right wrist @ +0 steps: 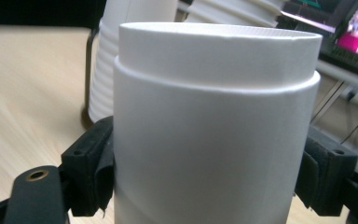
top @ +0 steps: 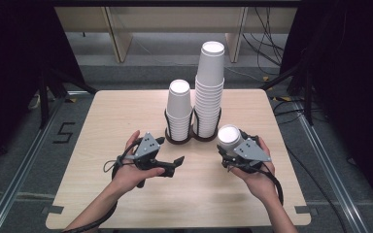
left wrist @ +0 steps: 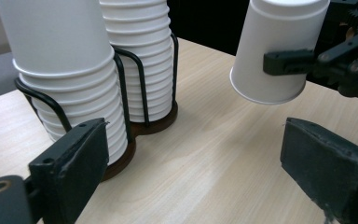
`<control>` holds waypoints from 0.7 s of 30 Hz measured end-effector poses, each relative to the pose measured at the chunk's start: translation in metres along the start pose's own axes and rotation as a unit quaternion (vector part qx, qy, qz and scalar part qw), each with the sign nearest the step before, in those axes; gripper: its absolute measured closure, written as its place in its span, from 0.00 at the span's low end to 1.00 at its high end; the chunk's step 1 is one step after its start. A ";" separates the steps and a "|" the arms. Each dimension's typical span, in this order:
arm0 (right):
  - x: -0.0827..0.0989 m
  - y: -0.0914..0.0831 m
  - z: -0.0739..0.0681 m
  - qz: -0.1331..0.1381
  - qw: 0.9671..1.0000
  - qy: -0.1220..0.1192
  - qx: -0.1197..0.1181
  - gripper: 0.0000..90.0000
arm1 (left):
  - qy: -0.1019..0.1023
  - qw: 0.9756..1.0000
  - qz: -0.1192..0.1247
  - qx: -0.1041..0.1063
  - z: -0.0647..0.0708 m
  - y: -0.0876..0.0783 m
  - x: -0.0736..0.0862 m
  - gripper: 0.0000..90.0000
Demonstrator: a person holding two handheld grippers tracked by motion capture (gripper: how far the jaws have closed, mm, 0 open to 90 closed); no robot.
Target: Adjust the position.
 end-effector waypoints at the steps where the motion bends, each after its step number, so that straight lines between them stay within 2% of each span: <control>1: 0.000 0.000 0.000 0.000 1.000 0.000 0.000 0.22 | 0.000 1.000 -0.001 0.001 0.001 0.001 0.000 0.08; 3: 0.002 0.002 -0.005 -0.022 0.998 -0.055 -0.001 0.22 | 0.002 1.000 0.001 0.000 0.003 0.004 -0.001 0.09; 4: 0.002 0.002 -0.005 -0.022 0.998 -0.055 -0.001 0.22 | 0.002 1.000 0.001 0.000 0.003 0.004 -0.001 0.09; 5: 0.002 0.002 -0.007 -0.016 0.997 -0.070 -0.007 0.22 | -0.002 1.000 0.010 -0.004 0.003 0.005 -0.002 0.10; 6: 0.002 0.002 -0.007 -0.016 0.997 -0.070 -0.007 0.22 | -0.001 1.000 0.016 -0.008 0.003 0.006 -0.003 0.10; 7: 0.003 0.002 -0.008 -0.018 0.997 -0.081 -0.006 0.22 | -0.003 1.000 0.023 -0.008 0.004 0.007 -0.004 0.11; 9: 0.005 0.003 -0.010 -0.030 0.992 -0.124 -0.004 0.22 | 0.003 1.000 0.015 -0.006 0.007 0.008 -0.005 0.11; 12: 0.007 0.006 -0.014 -0.051 0.978 -0.202 -0.004 0.22 | 0.014 1.000 0.007 0.003 0.012 0.011 -0.004 0.11; 14: 0.006 0.006 -0.018 -0.054 0.975 -0.217 -0.004 0.22 | 0.010 1.000 0.008 0.007 0.014 0.013 -0.004 0.11; 16: 0.006 0.007 -0.018 -0.055 0.974 -0.222 -0.003 0.22 | 0.008 1.000 0.006 0.007 0.014 0.014 -0.004 0.11; 18: 0.005 0.008 -0.018 -0.061 0.966 -0.251 -0.001 0.22 | 0.001 1.000 0.003 0.015 0.015 0.015 -0.003 0.11; 20: 0.006 0.009 -0.019 -0.064 0.966 -0.252 -0.001 0.22 | 0.005 1.000 0.001 0.018 0.016 0.016 -0.002 0.11; 21: 0.006 0.009 -0.021 -0.066 0.963 -0.262 0.002 0.22 | 0.005 1.000 -0.003 0.018 0.017 0.016 -0.002 0.11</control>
Point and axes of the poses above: each handheld gripper's, and its own axes: y roughly forward along the jaws, x roughly out of its underside, z roughly to its right, the point moved 3 cm from there along y, roughly forward along the jaws, and after that the axes turned 9 degrees about -x, right-handed, at the moved point
